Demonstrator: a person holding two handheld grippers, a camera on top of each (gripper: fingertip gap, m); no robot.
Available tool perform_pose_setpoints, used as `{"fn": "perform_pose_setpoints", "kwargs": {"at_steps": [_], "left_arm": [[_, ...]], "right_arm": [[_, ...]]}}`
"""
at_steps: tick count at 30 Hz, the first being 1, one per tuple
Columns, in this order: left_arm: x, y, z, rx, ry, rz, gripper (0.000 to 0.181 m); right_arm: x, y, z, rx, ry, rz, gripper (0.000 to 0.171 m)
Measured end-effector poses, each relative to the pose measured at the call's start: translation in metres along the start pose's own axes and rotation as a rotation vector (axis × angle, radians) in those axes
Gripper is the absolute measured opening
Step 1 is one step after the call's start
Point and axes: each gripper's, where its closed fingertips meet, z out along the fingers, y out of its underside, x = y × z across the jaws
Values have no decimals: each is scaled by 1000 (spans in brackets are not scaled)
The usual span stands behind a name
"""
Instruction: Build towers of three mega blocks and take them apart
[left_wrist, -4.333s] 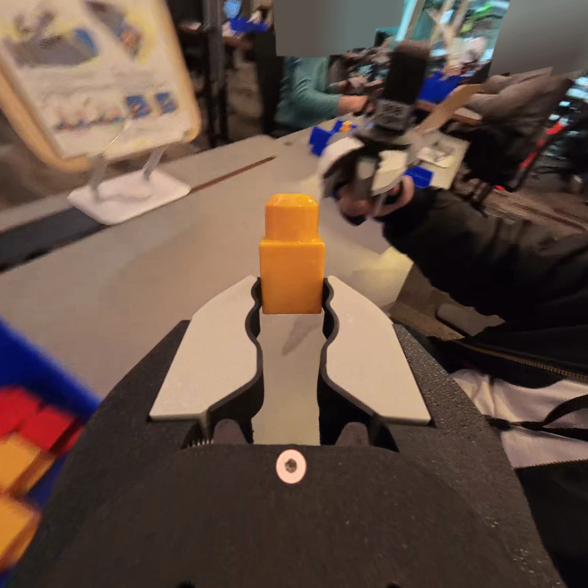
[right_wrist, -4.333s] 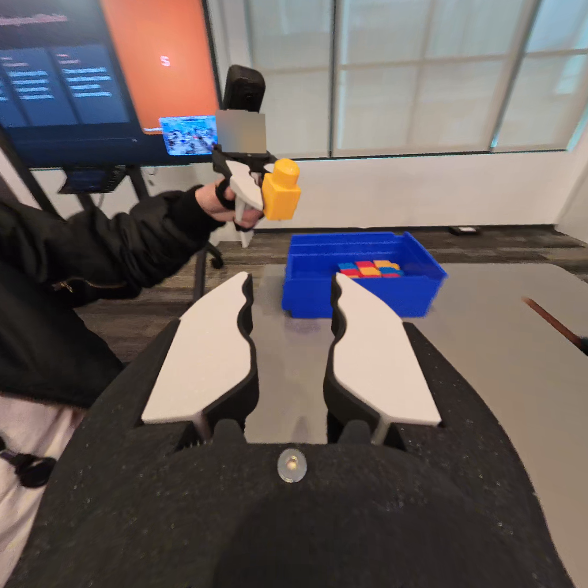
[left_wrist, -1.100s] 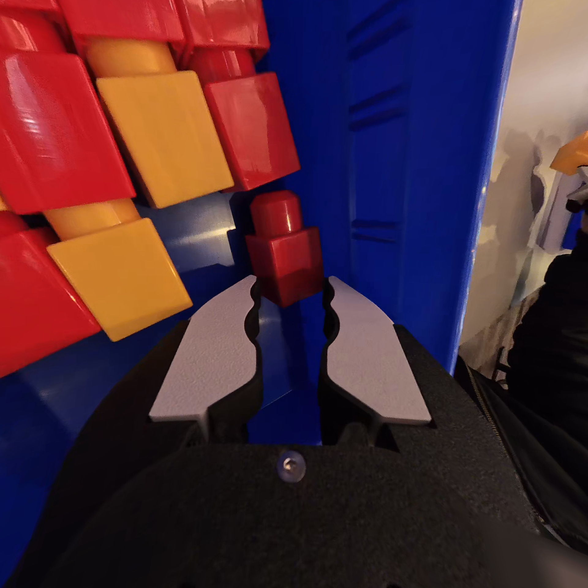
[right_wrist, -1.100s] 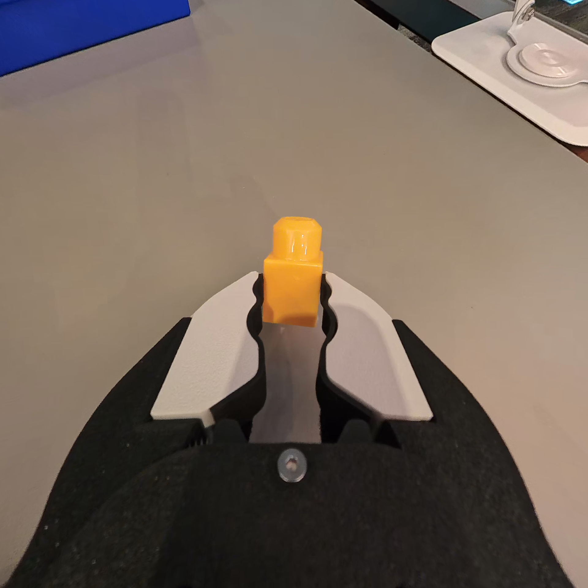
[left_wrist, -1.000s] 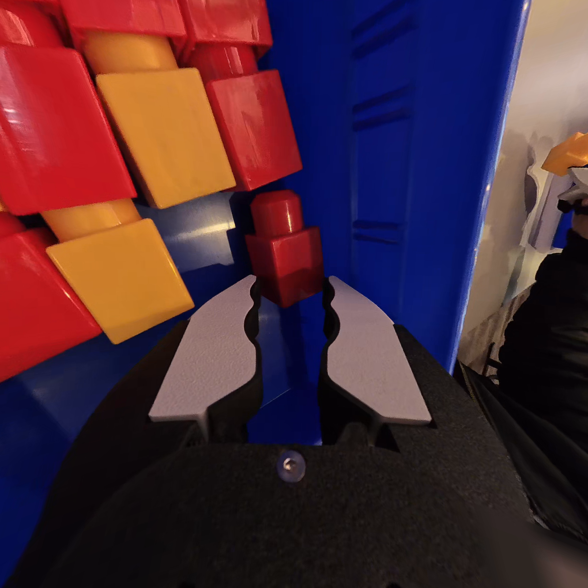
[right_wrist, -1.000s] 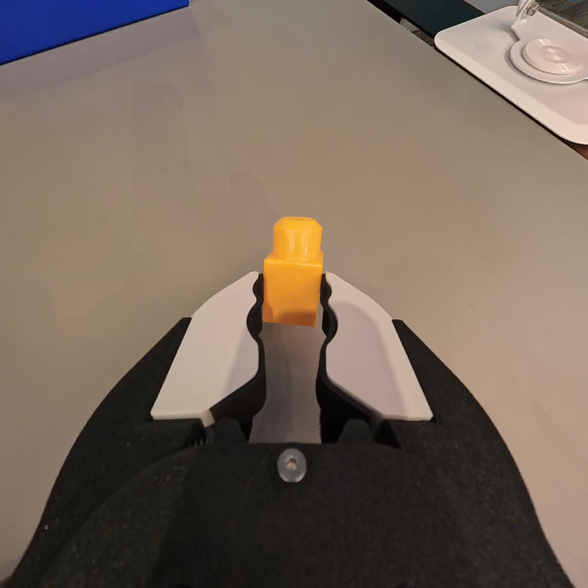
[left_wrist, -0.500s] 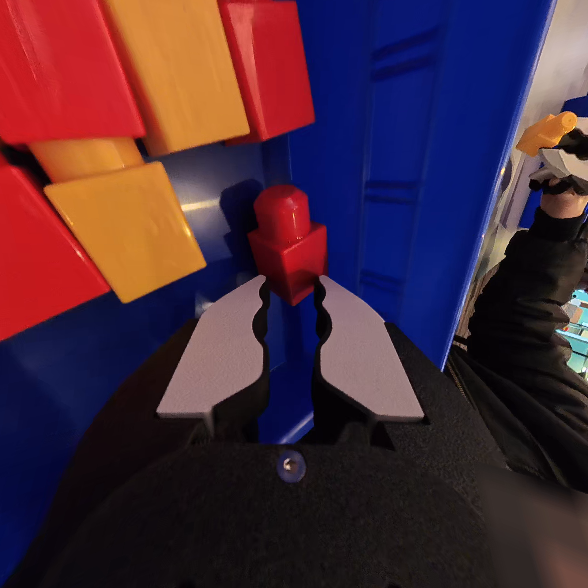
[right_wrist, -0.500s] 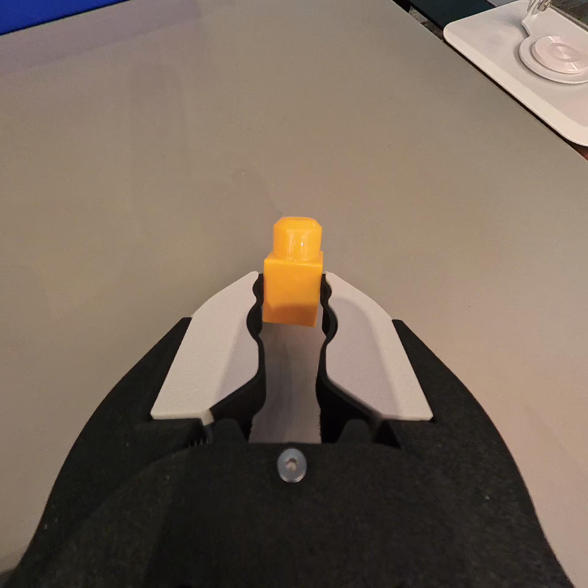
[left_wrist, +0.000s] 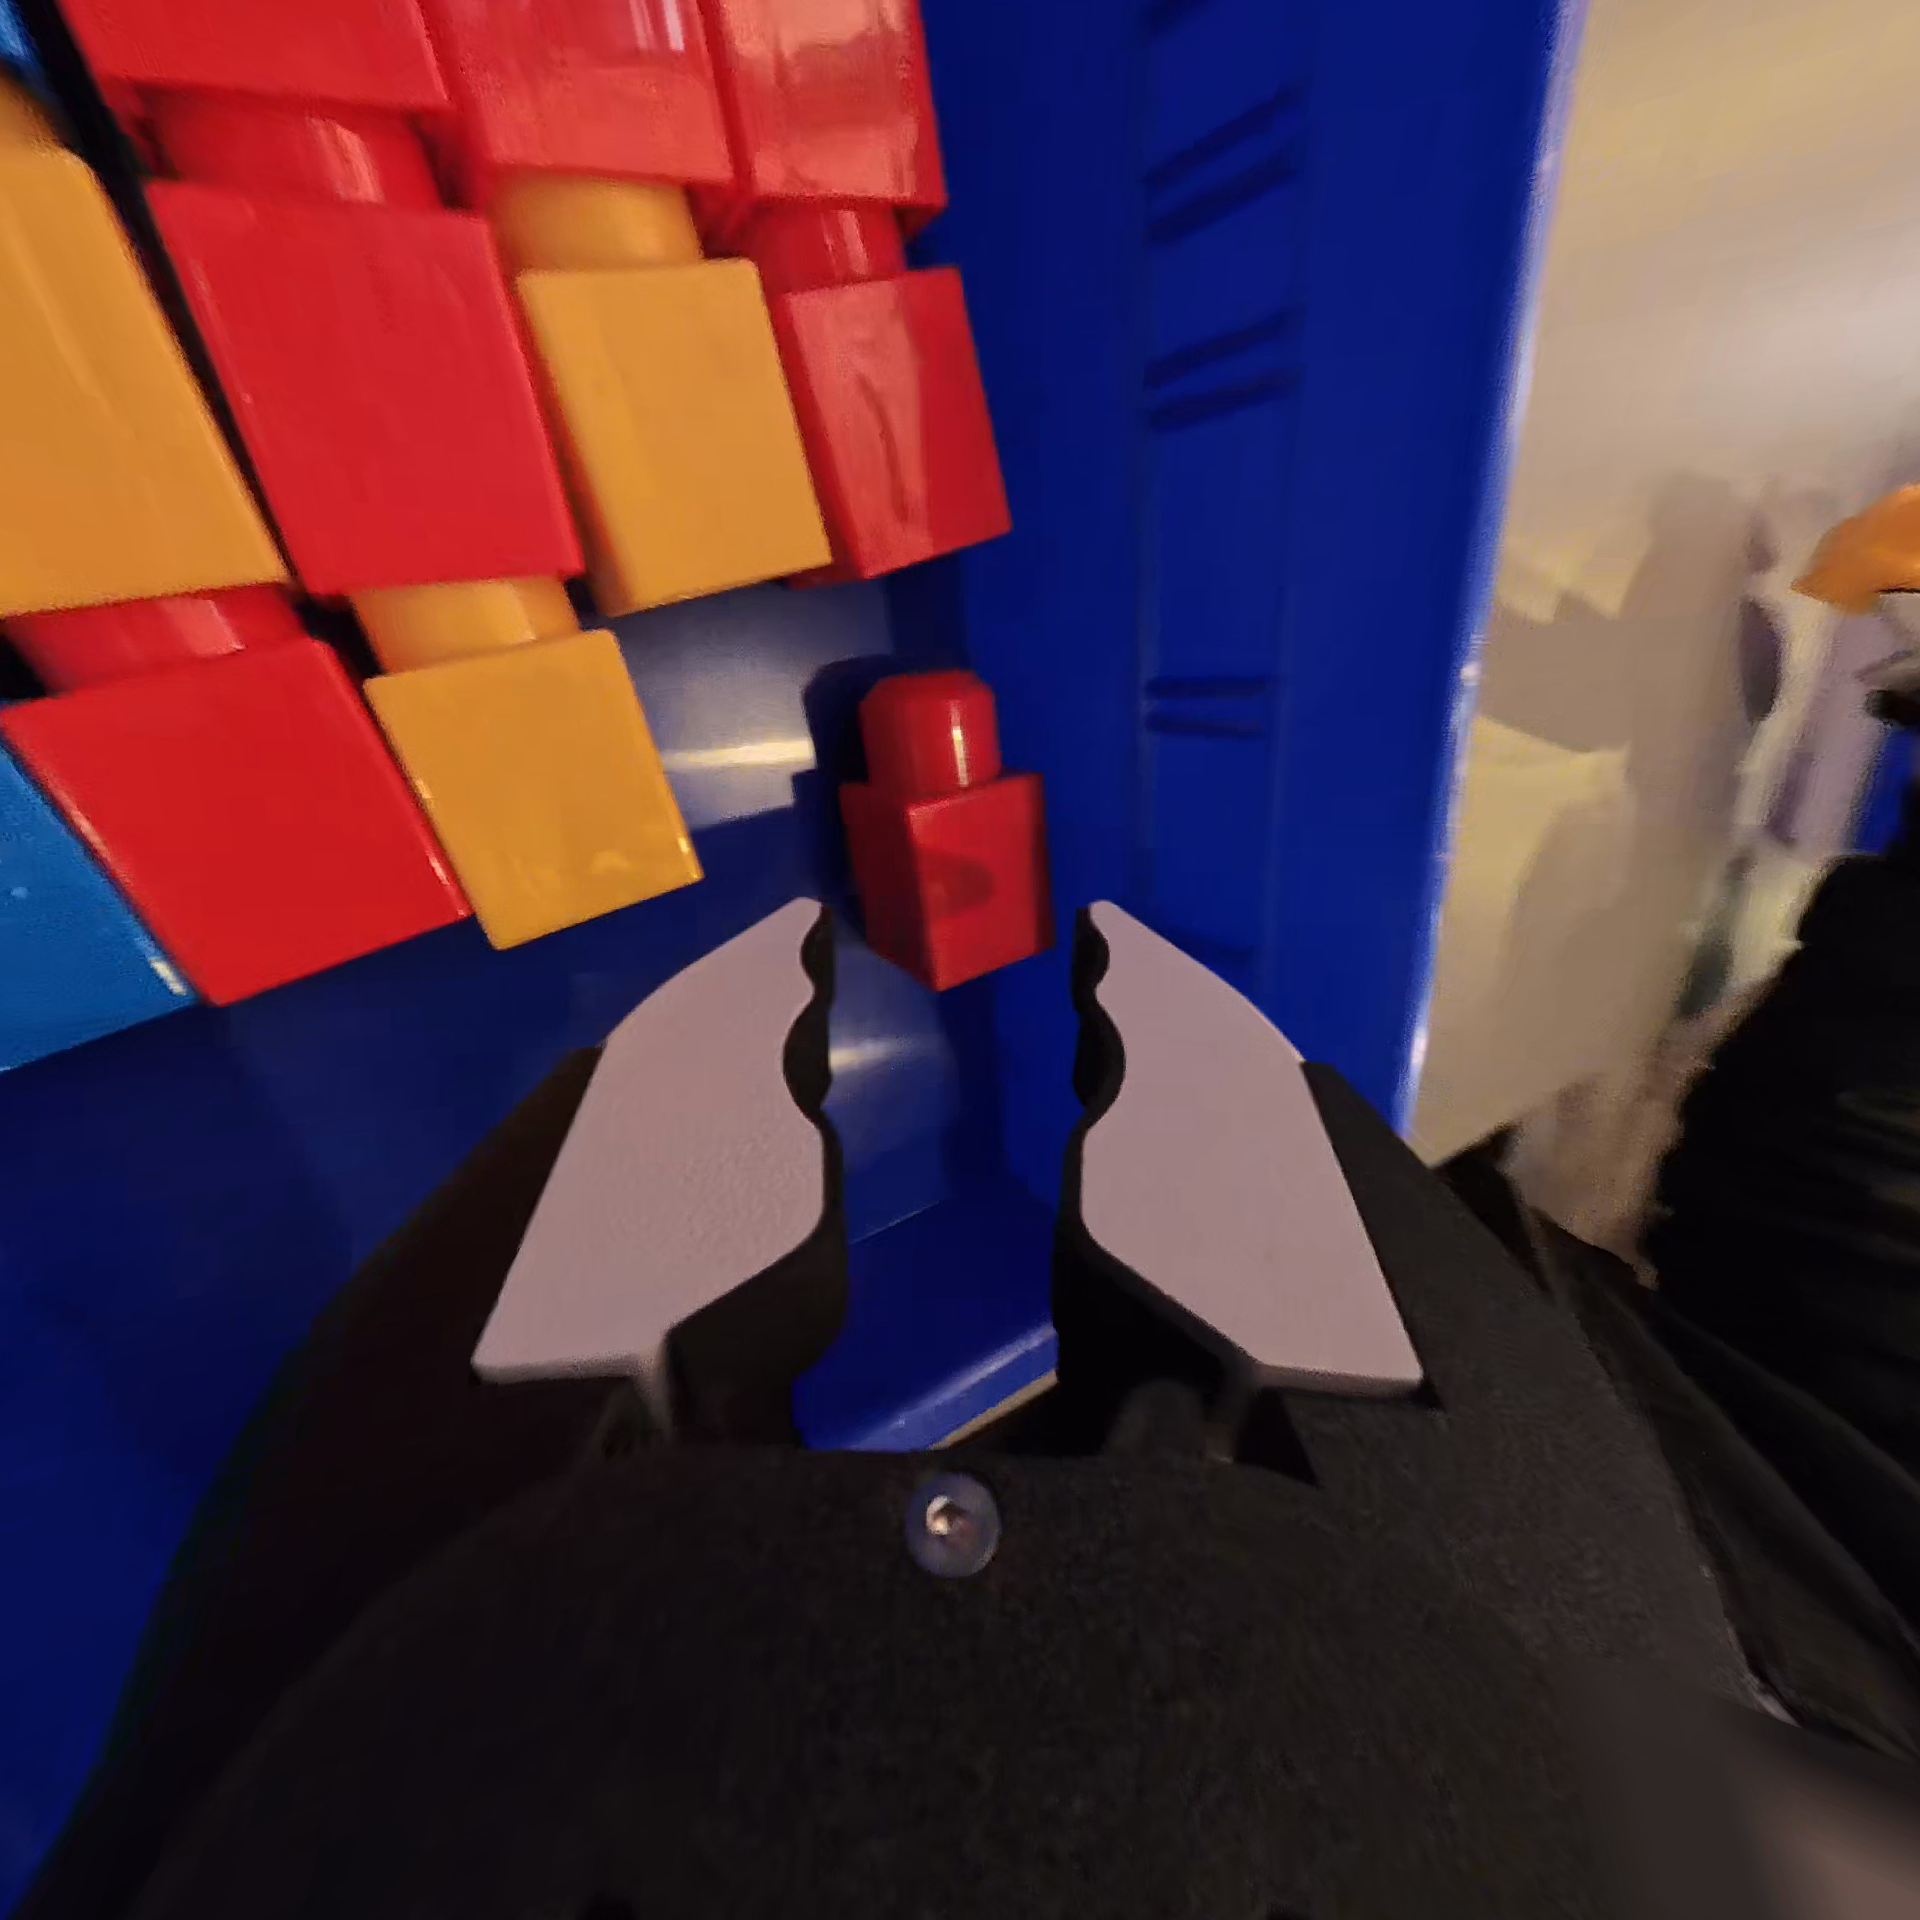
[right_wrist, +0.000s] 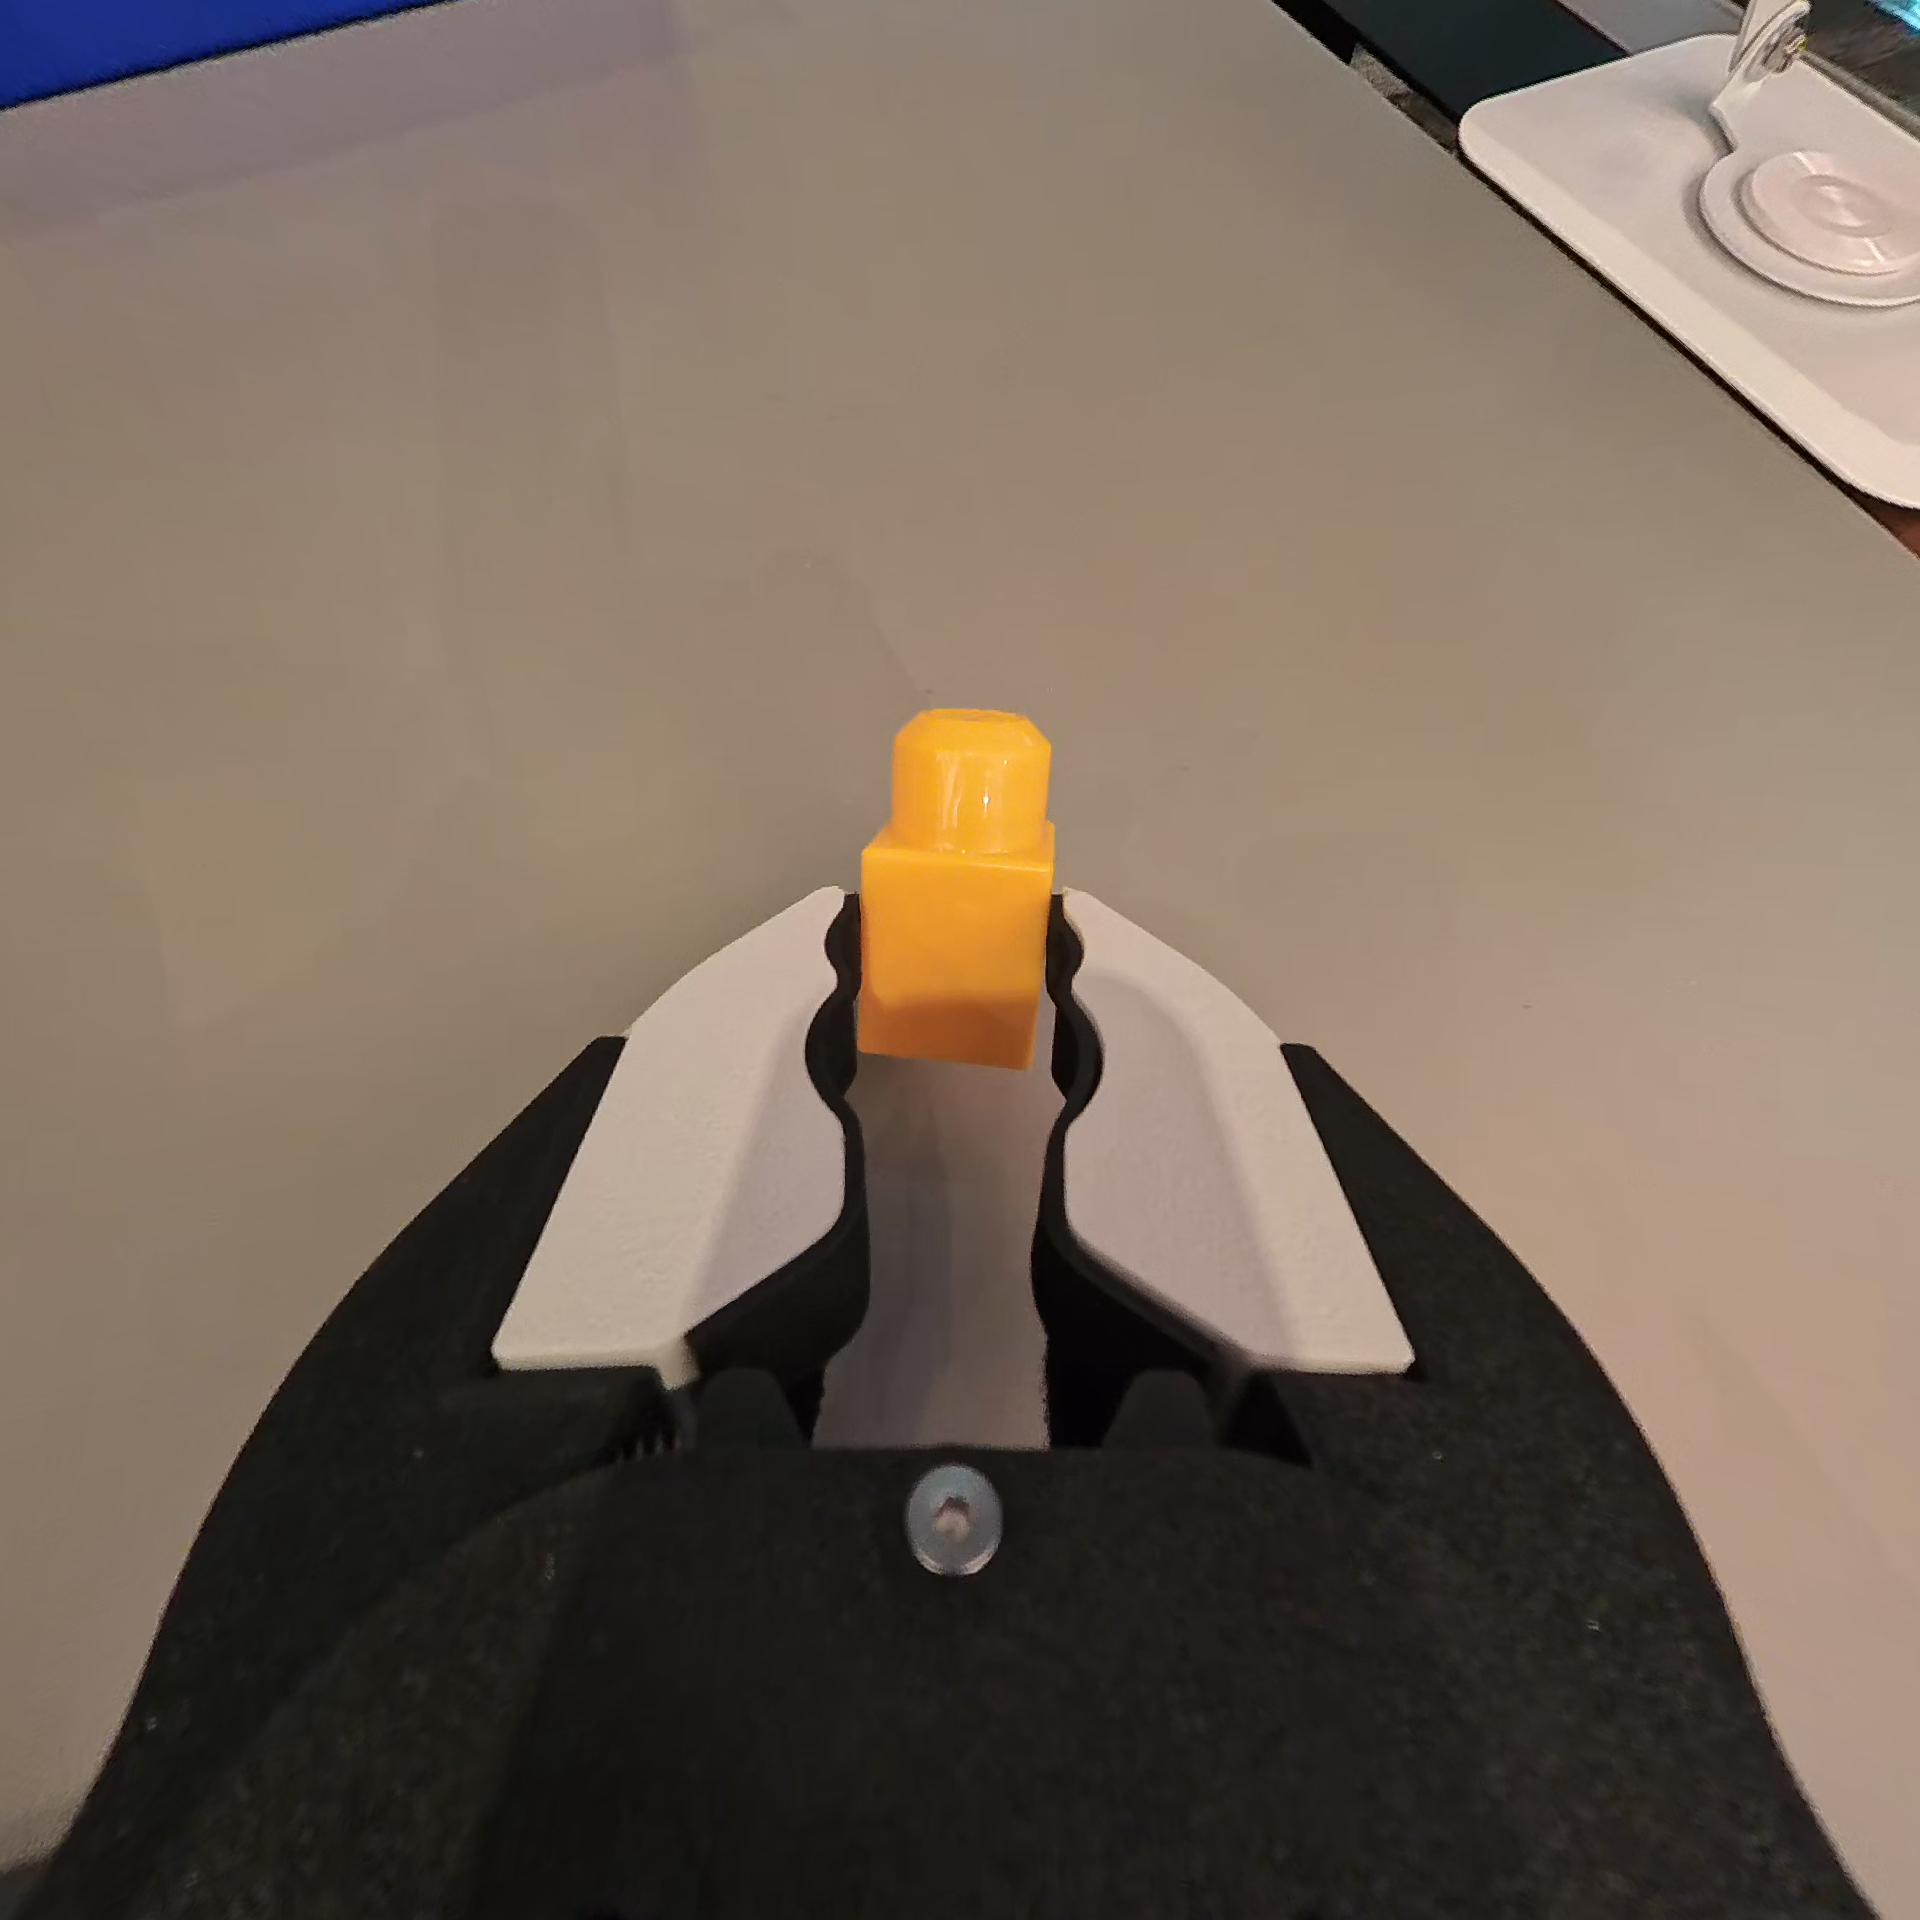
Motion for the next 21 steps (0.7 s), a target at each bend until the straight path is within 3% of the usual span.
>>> {"fn": "perform_pose_setpoints", "kwargs": {"at_steps": [4, 9, 13, 21], "left_arm": [[7, 6, 15, -47, -43, 23, 44], [-10, 11, 25, -90, -228, 83, 51], [-28, 14, 26, -126, -426, 210, 41], [-19, 11, 29, -139, -379, 226, 44]], "right_arm": [[2, -2, -2, 12, 2, 0, 33], [2, 1, -3, 15, -1, 4, 33], [3, 2, -5, 16, -3, 1, 33], [2, 5, -4, 18, -12, 5, 33]]}}
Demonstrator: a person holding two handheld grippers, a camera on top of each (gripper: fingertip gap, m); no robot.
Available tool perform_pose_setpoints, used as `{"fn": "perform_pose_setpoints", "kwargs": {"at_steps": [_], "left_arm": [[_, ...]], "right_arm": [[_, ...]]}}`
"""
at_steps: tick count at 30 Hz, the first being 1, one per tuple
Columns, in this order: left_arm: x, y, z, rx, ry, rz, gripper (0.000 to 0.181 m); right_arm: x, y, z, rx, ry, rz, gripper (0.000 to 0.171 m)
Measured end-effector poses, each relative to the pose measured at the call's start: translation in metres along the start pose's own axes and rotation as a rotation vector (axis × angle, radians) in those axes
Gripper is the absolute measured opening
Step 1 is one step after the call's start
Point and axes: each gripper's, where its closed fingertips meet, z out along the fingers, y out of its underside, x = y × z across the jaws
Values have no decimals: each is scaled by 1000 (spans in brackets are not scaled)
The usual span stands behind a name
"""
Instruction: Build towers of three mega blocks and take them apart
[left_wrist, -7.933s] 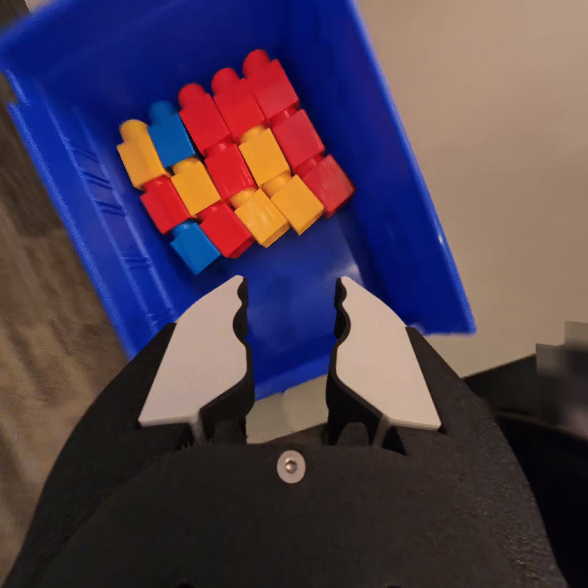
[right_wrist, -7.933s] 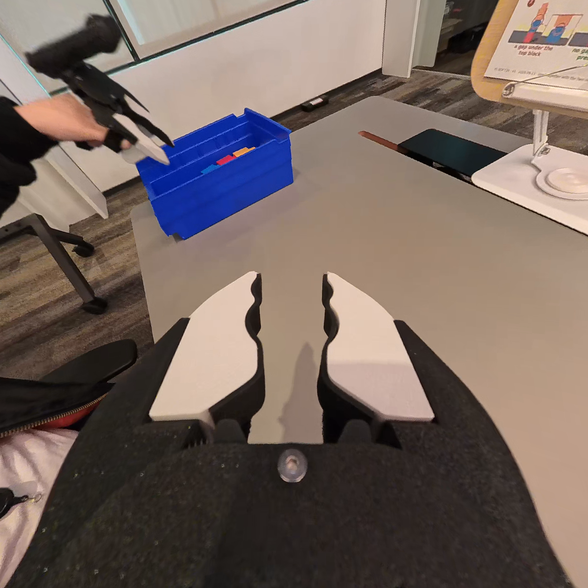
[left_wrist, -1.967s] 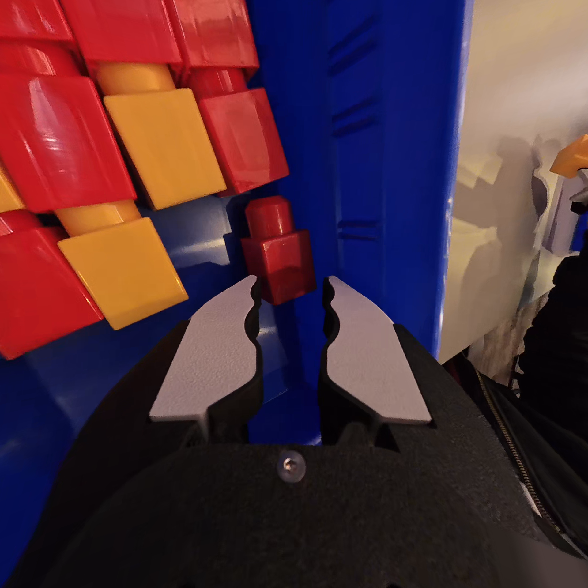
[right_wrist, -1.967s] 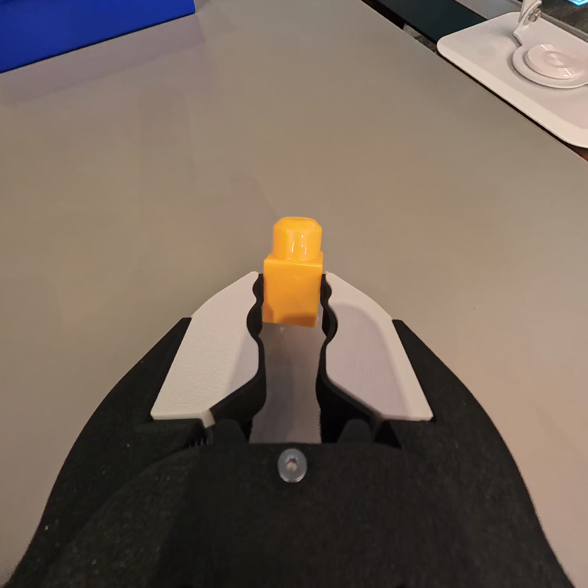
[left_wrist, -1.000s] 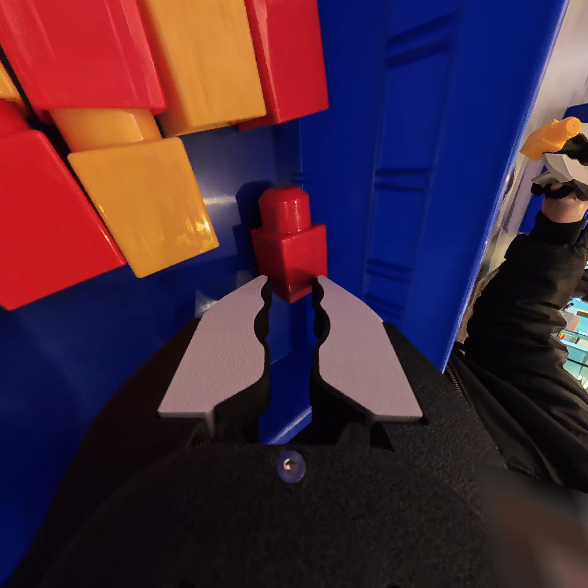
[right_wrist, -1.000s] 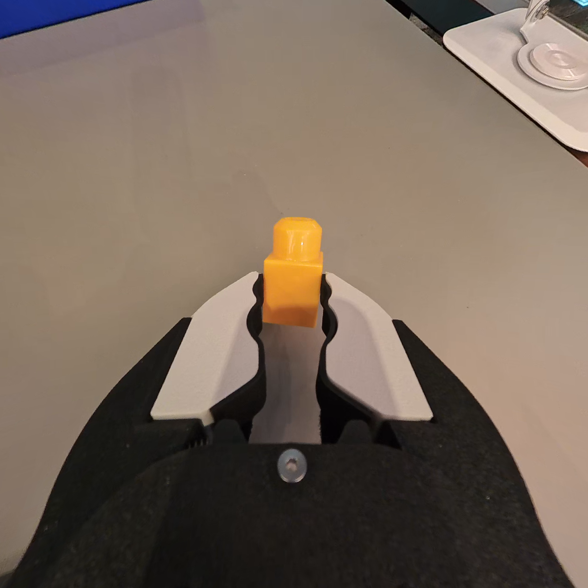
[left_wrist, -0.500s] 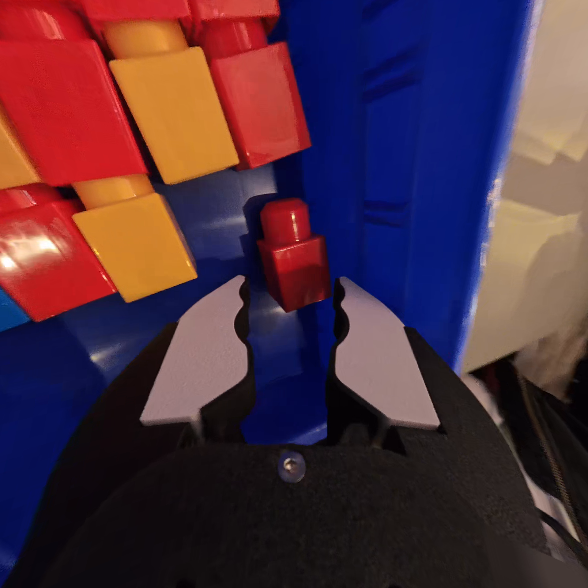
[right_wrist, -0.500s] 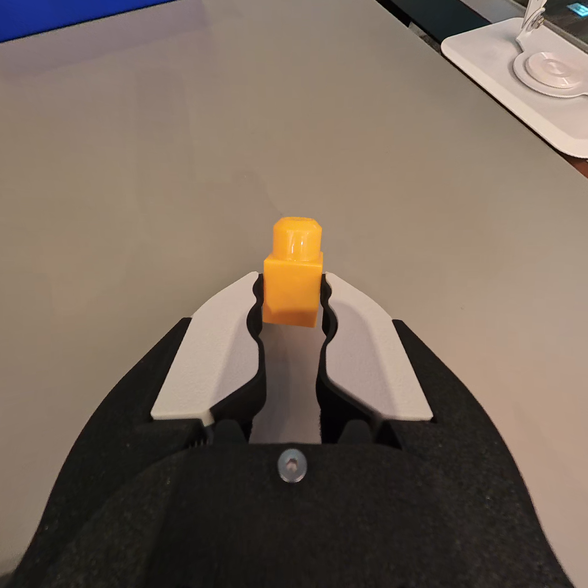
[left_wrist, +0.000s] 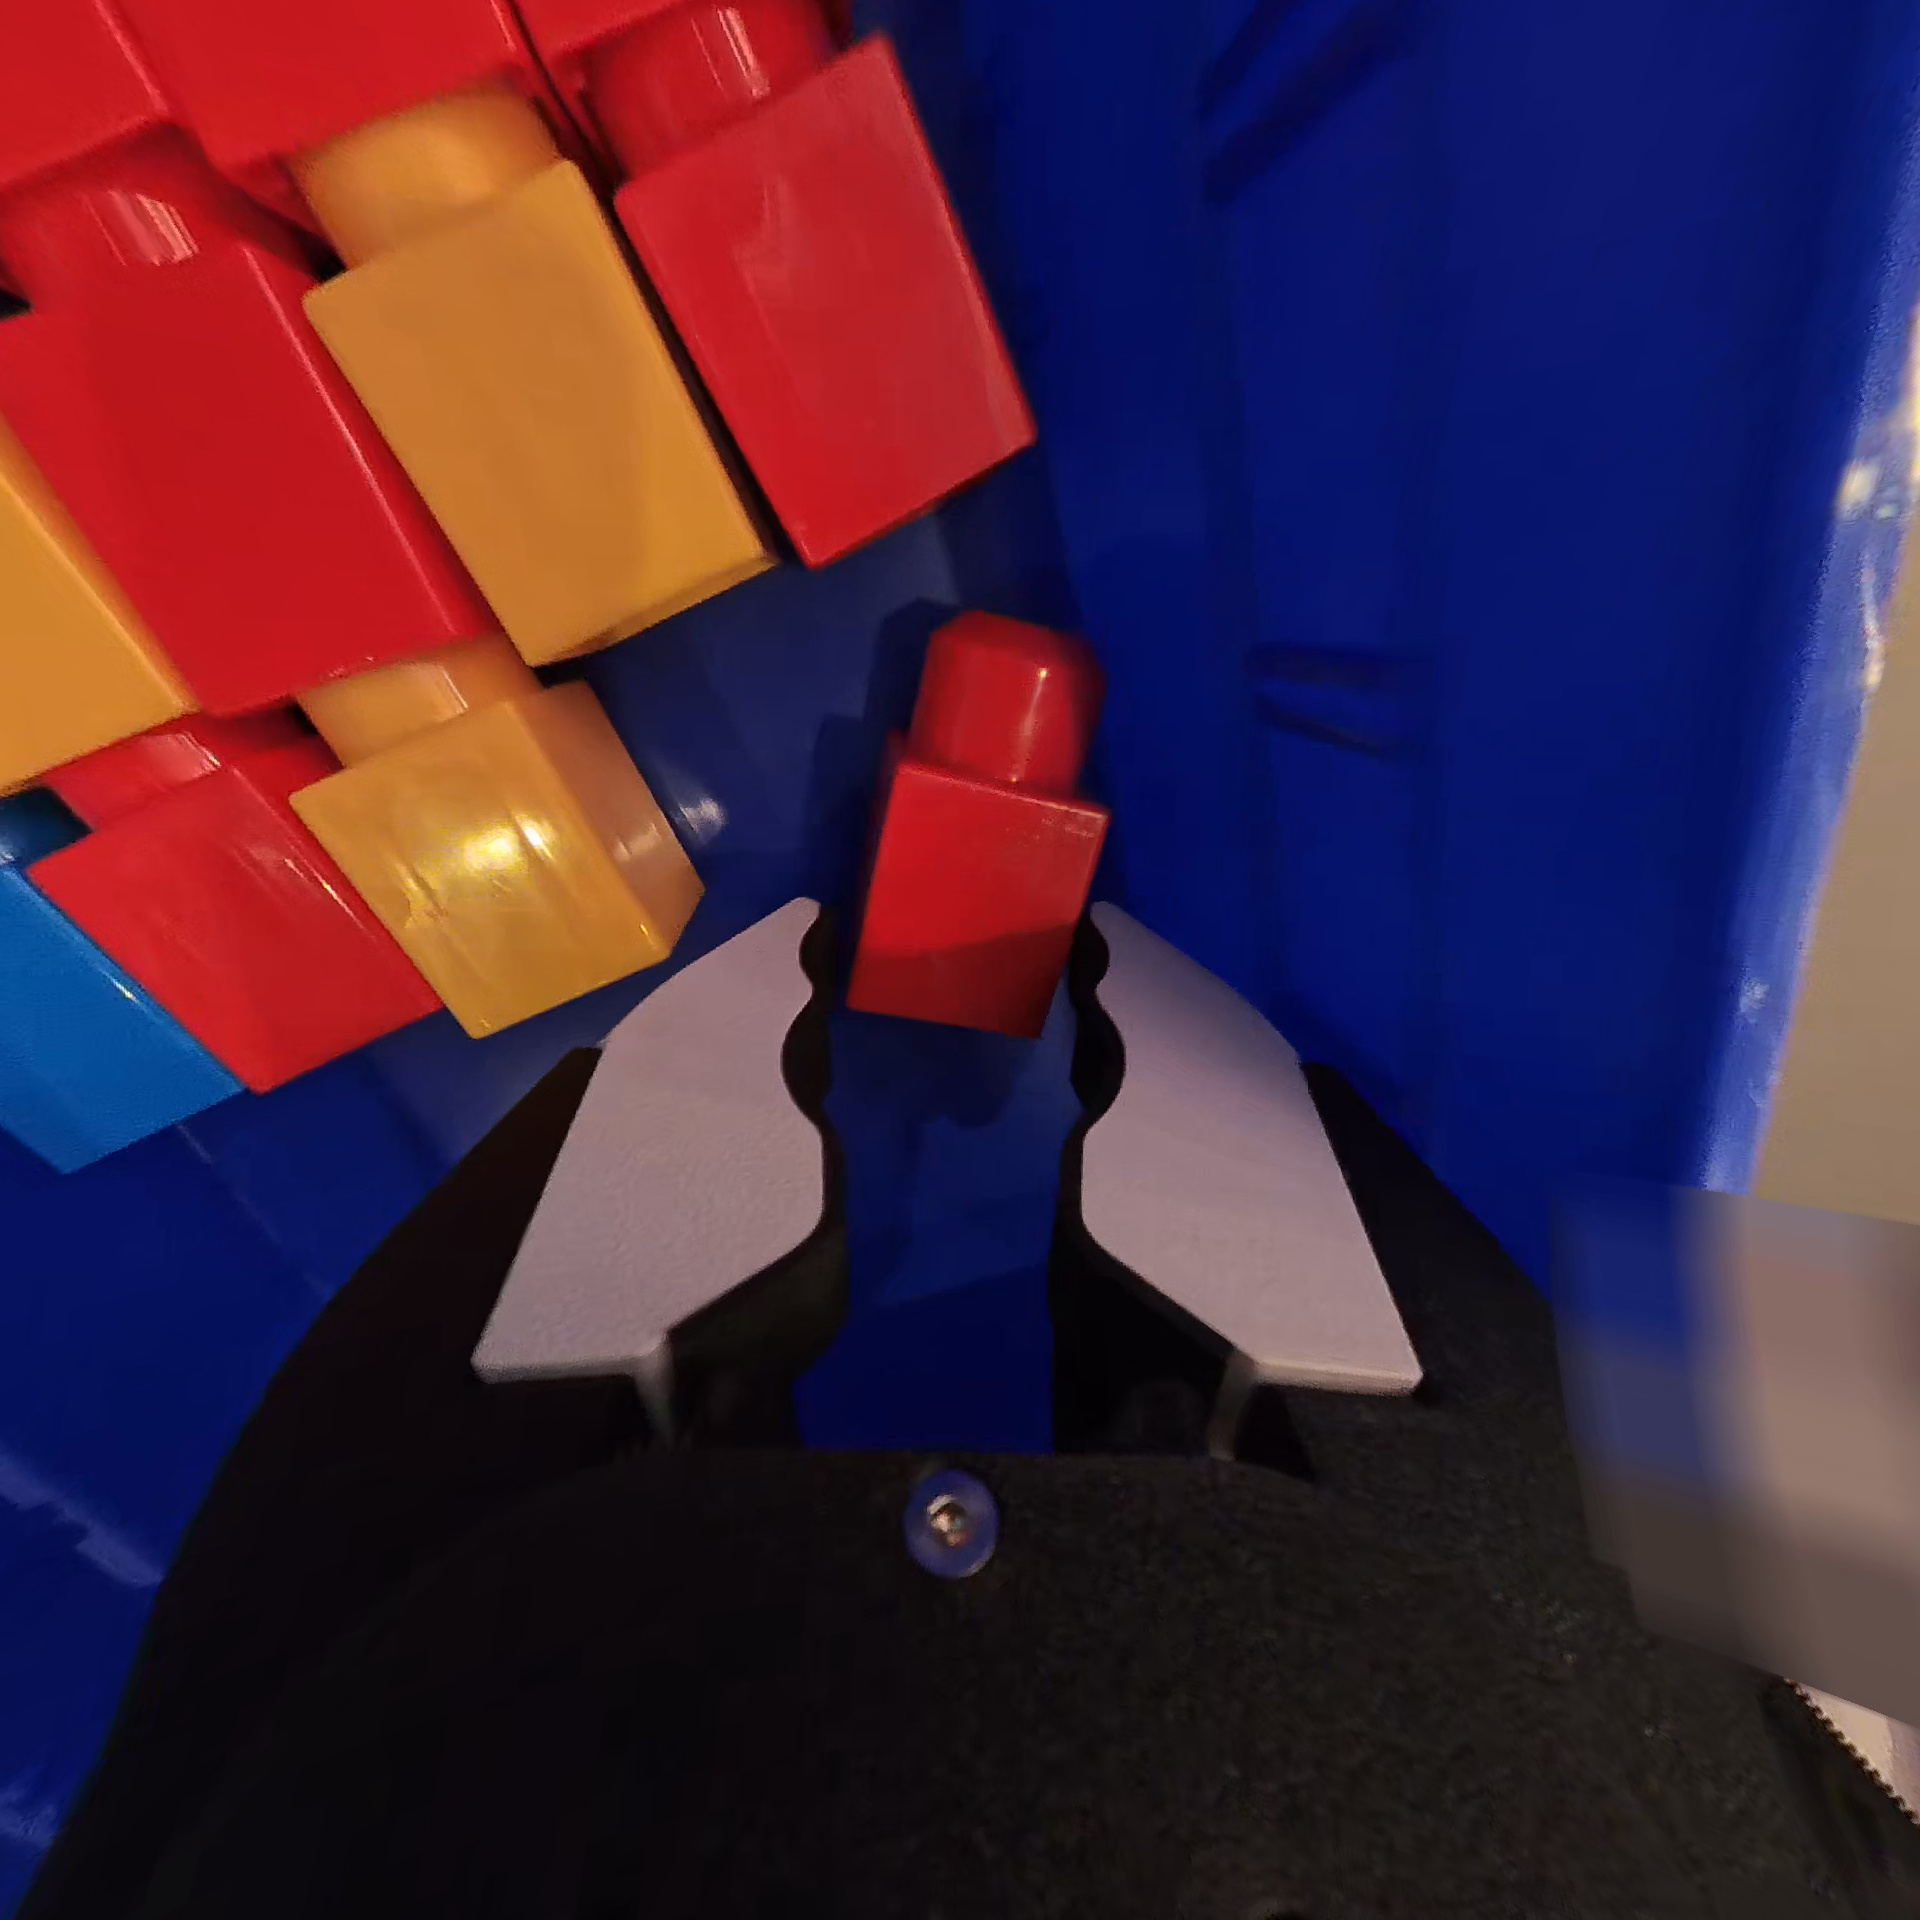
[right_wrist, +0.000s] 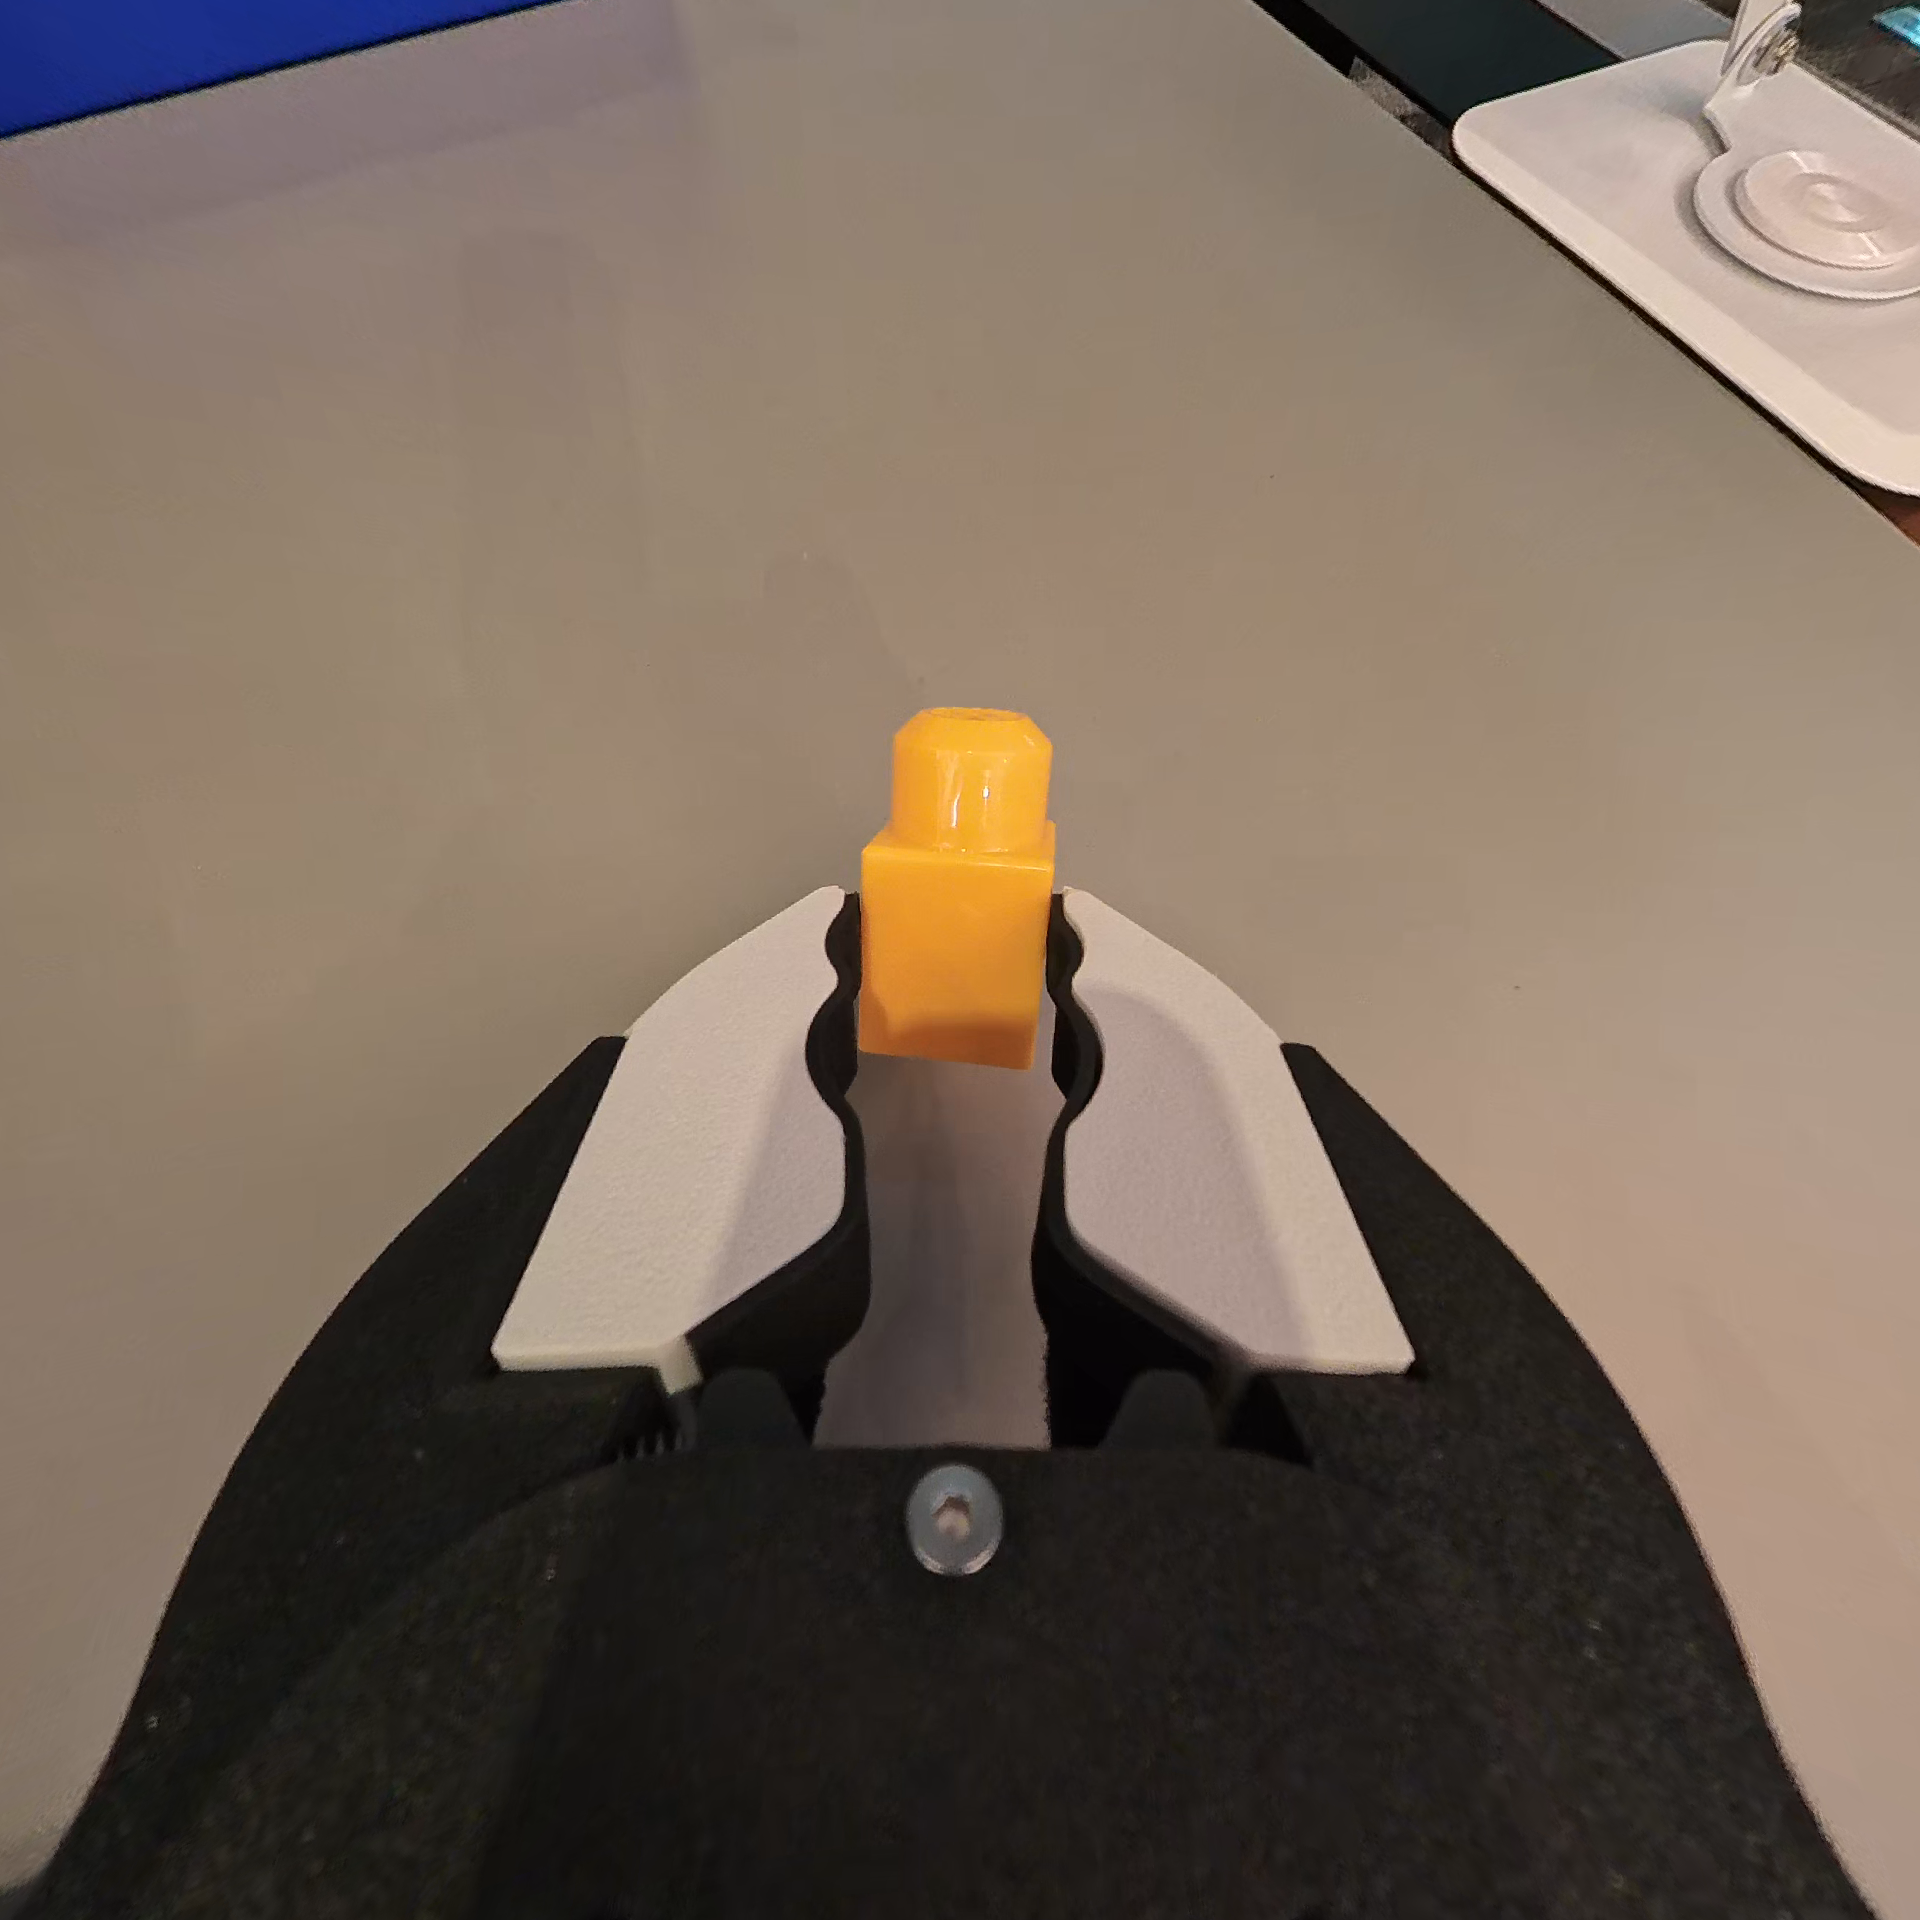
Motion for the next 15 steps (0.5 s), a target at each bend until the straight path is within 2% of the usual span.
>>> {"fn": "perform_pose_setpoints", "kwargs": {"at_steps": [7, 12, 15], "left_arm": [[-2, -2, -1, -13, -15, 96, 50], [-1, -8, 3, 4, -23, 143, 38], [-5, -12, 2, 36, -47, 153, 37]], "right_arm": [[3, 2, -2, 3, -1, 8, 33], [3, 3, -2, 7, -3, 13, 33], [4, 7, -1, -4, -2, 20, 33]]}}
